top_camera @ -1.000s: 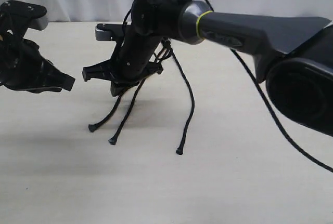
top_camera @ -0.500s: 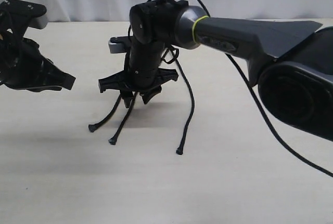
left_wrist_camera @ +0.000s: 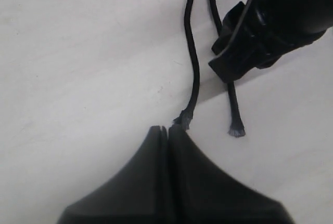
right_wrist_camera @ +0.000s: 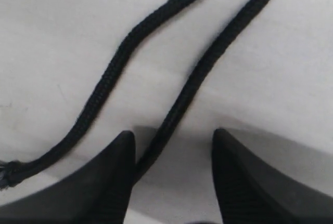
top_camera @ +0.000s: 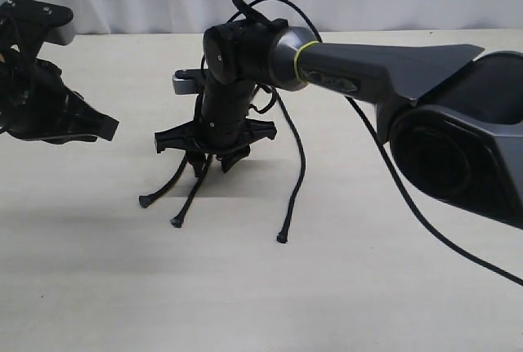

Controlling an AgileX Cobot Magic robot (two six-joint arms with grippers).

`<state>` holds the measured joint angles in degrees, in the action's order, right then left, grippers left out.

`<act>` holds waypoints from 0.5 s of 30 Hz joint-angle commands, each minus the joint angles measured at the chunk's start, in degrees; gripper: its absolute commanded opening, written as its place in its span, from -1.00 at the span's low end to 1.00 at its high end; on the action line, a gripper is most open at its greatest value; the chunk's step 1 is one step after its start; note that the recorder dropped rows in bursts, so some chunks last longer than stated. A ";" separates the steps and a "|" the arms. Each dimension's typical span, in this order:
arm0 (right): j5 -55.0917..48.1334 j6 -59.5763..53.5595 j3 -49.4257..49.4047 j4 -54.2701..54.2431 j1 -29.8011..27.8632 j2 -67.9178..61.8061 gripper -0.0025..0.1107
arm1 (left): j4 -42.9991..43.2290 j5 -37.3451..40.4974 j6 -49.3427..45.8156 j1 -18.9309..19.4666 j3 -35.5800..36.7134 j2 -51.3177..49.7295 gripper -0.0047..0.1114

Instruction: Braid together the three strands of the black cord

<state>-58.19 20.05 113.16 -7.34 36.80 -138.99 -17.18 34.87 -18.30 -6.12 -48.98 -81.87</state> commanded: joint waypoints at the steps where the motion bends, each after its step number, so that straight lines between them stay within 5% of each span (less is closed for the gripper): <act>1: -0.47 0.20 0.06 0.71 0.00 -1.13 -0.25 | -0.45 -0.71 -0.12 -0.29 -0.46 0.06 -0.92; 7: -4.85 0.20 0.06 7.88 0.00 -1.83 -0.88 | -0.54 -1.23 -0.12 -0.29 -0.46 0.06 -0.92; 15: -5.47 0.20 0.06 13.43 -0.29 1.94 -0.88 | -0.68 -1.21 -0.12 -0.29 -0.46 0.06 -0.92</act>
<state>-63.17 20.14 113.41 2.77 36.80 -139.02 -17.18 34.52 -18.30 -6.12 -48.98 -81.87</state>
